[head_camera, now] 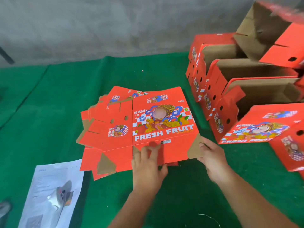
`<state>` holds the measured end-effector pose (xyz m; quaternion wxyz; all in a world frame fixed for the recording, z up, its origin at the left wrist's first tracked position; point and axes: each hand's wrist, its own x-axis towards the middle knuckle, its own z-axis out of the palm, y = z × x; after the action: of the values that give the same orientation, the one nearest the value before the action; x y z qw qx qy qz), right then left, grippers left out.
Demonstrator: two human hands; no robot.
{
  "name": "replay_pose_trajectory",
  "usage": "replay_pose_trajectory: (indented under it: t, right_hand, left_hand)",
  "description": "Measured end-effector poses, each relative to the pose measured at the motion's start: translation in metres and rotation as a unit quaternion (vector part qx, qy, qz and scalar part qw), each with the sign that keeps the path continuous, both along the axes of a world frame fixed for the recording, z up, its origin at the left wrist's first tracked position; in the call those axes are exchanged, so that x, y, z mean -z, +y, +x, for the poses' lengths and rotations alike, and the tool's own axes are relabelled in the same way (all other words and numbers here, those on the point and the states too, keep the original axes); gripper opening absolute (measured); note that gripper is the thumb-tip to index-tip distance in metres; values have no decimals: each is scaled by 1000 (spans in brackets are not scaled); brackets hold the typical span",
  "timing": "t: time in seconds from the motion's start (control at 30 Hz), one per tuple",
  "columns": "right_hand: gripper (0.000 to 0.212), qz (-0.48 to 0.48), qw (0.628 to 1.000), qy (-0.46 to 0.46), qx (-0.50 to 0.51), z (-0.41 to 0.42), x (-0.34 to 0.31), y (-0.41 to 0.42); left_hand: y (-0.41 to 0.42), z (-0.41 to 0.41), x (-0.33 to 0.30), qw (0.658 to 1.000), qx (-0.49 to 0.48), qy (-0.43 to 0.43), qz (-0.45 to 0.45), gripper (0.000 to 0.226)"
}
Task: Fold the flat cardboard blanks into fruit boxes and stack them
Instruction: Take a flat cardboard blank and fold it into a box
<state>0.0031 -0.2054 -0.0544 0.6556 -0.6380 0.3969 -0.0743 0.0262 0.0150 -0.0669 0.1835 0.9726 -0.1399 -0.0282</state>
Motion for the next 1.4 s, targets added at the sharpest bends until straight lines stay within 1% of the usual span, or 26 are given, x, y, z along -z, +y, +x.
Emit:
replay_pose_trajectory:
  t: [0.03, 0.1, 0.17, 0.23, 0.33, 0.43, 0.5, 0.57, 0.63, 0.67, 0.73, 0.77, 0.8, 0.87, 0.93, 1.03, 1.13, 1.23, 1.3, 1.33, 1.4]
  right_hand:
    - [32, -20, 1000, -11, -9, -6, -4, -10]
    - [34, -63, 997, -27, -34, -21, -10, -28]
    - [33, -122, 990, -44, -59, -36, -13, -45]
    - [37, -170, 980, -65, -75, -50, -16, -65]
    - [41, -225, 965, -77, -108, -69, -23, -101]
    - [41, -247, 955, -107, -122, -87, -31, -129]
    - [41, -245, 952, -121, -139, -98, -36, -145]
    - [43, -246, 946, -127, -167, -107, -39, -160]
    - [43, -252, 941, -127, -188, -115, -42, -171]
    - [44, -253, 939, -128, -194, -118, -42, -176]
    - [44, -253, 937, -132, -200, -122, -44, -182]
    - [44, -259, 934, -136, -206, -124, -45, -183]
    - [44, -270, 928, -141, -213, -127, -46, -183]
    - [43, -295, 915, -152, -228, -133, -45, -183]
    - [43, -305, 910, -152, -235, -136, -44, -187]
    - [51, -323, 907, -123, -242, -142, -42, -193]
    - [60, -368, 883, -105, -272, -151, -42, -190]
    - [69, -406, 863, -93, -285, -156, -41, -183]
    - [79, -393, 868, -113, -281, -162, -38, -176]
    - [86, -367, 879, -132, -273, -165, -35, -171]
    - [99, -262, 921, -164, -237, -174, -28, -160]
  left_hand:
    - [1, -2, -2, 999, -19, 4, 41, 87]
    - [0, -7, -2, 997, -16, 34, 66, 91]
    - [-10, -14, -4, 997, 21, 52, 47, 81]
    - [-25, -22, -10, 998, 51, 38, 19, 69]
    - [-50, -35, -24, 995, 52, 30, -75, 58]
    - [-69, -52, -34, 974, 18, 77, -210, 49]
    - [-81, -63, -41, 949, -11, 133, -285, 45]
    - [-92, -75, -46, 914, -28, 193, -356, 31]
    - [-102, -86, -50, 882, -42, 221, -413, 22]
    - [-107, -91, -48, 881, -53, 215, -418, 20]
    - [-114, -100, -44, 916, -67, 145, -367, 21]
    - [-116, -104, -41, 927, -72, 108, -352, 22]
    - [-118, -107, -40, 926, -84, 78, -360, 21]
    - [-121, -110, -43, 913, -118, 15, -390, 19]
    - [-122, -111, -48, 905, -140, -33, -399, 25]
    - [-124, -110, -54, 909, -155, -77, -379, 35]
    - [-127, -114, -55, 901, -171, -107, -383, 30]
    - [-131, -118, -53, 900, -180, -114, -381, 28]
    - [-136, -122, -55, 893, -191, -115, -390, 28]
    - [-138, -124, -57, 889, -196, -121, -395, 28]
    - [-137, -125, -65, 877, -207, -138, -410, 26]
